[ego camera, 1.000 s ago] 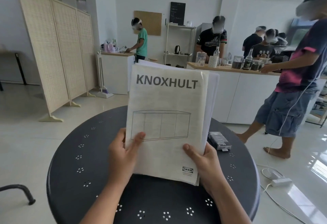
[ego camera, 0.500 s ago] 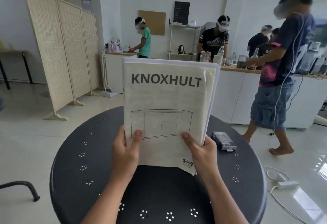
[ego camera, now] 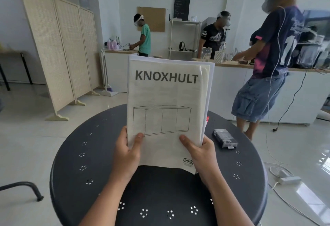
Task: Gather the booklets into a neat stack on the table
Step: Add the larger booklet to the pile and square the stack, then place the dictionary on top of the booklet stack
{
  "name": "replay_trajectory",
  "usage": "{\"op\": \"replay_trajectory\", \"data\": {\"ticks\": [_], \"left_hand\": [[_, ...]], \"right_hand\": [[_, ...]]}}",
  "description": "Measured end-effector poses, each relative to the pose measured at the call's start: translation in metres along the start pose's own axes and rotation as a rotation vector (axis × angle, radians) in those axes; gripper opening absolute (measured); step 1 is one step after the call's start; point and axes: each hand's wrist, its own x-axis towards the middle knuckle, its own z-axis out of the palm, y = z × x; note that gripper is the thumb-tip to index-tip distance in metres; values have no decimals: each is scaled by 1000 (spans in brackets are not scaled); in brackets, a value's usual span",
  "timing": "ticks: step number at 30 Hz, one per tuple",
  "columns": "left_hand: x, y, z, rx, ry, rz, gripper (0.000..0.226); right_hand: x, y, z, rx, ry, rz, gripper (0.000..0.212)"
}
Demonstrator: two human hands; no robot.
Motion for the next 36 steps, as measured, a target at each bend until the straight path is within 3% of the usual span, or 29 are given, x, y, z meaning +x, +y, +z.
{"op": "replay_trajectory", "data": {"ticks": [4, 10, 21, 24, 27, 31, 33, 36], "left_hand": [[4, -4, -5, 101, 9, -69, 16], [5, -12, -9, 444, -56, -211, 23], [13, -8, -11, 614, -68, -335, 16], [21, -5, -25, 714, -49, -356, 19], [30, -3, -42, 860, -22, -395, 28], [36, -7, -51, 927, 81, -374, 34], [33, -10, -51, 917, 141, -340, 30], [29, -13, -50, 883, 173, -308, 26]], "right_hand": [[2, 7, -1, -164, -8, 48, 18], [2, 12, -5, -360, -44, 145, 19], [3, 11, -3, -494, -15, 244, 20], [3, 11, 1, -513, 50, 235, 25], [3, 10, 5, -464, 133, 205, 16], [9, 7, 9, -730, 252, 64, 13], [17, 6, 7, -907, 255, 42, 30], [35, 6, 4, -1077, 237, 184, 61]]}}
